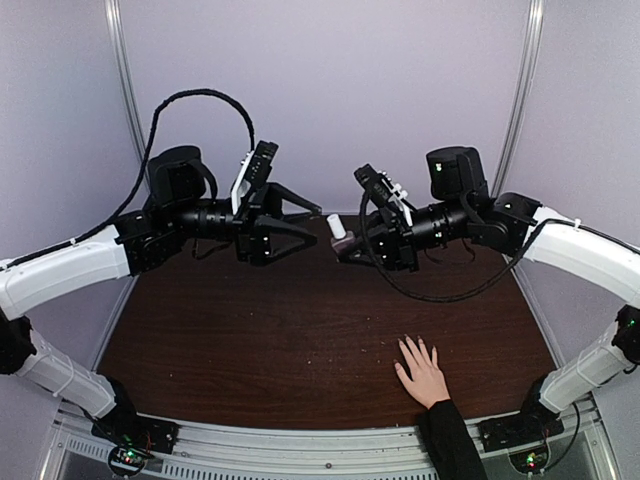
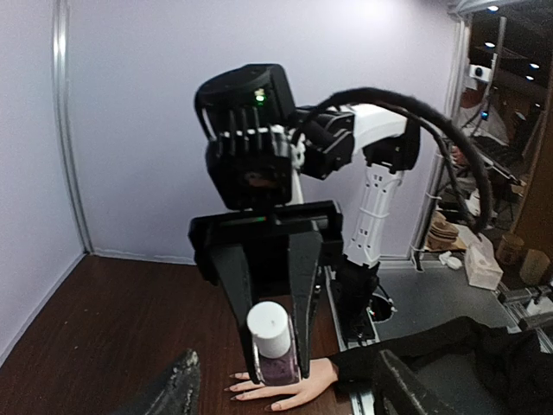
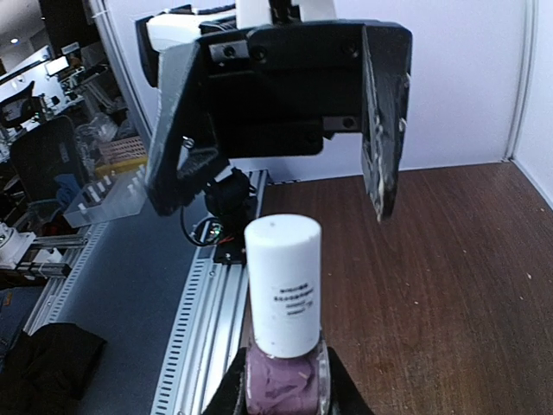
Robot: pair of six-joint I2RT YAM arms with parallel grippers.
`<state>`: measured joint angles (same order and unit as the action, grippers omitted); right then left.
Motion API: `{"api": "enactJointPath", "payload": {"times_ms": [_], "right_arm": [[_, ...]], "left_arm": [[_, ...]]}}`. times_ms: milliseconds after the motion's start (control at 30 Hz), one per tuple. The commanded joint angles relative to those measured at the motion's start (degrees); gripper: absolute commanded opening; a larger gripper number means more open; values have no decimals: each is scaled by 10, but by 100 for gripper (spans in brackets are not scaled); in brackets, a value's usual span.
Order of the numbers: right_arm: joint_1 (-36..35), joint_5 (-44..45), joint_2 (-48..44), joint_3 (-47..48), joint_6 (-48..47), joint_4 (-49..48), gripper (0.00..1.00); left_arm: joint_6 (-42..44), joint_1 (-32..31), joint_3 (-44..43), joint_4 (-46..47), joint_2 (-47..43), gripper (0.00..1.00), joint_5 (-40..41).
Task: Paint the nails
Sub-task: Unscrew the cap of the nail polish bottle.
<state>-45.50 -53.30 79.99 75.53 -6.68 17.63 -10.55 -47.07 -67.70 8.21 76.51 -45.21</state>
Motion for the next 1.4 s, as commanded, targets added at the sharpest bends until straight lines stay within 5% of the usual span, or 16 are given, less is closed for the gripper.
{"api": "enactJointPath", "payload": {"times_ms": [0,700,967,1367], "right_arm": [[0,-99,11,25,7,-4,0],[-23,-165,55,55,18,13,0],[-24,-169,56,56,18,15,0],[-21,-40,19,33,29,-34,0]], "left_arm": [[25,-3,-16,31,12,69,-118],[23,-24,-17,118,51,46,-157],[0,-25,-9,143,54,26,-159],[-9,-25,-7,117,49,8,-93]]}}
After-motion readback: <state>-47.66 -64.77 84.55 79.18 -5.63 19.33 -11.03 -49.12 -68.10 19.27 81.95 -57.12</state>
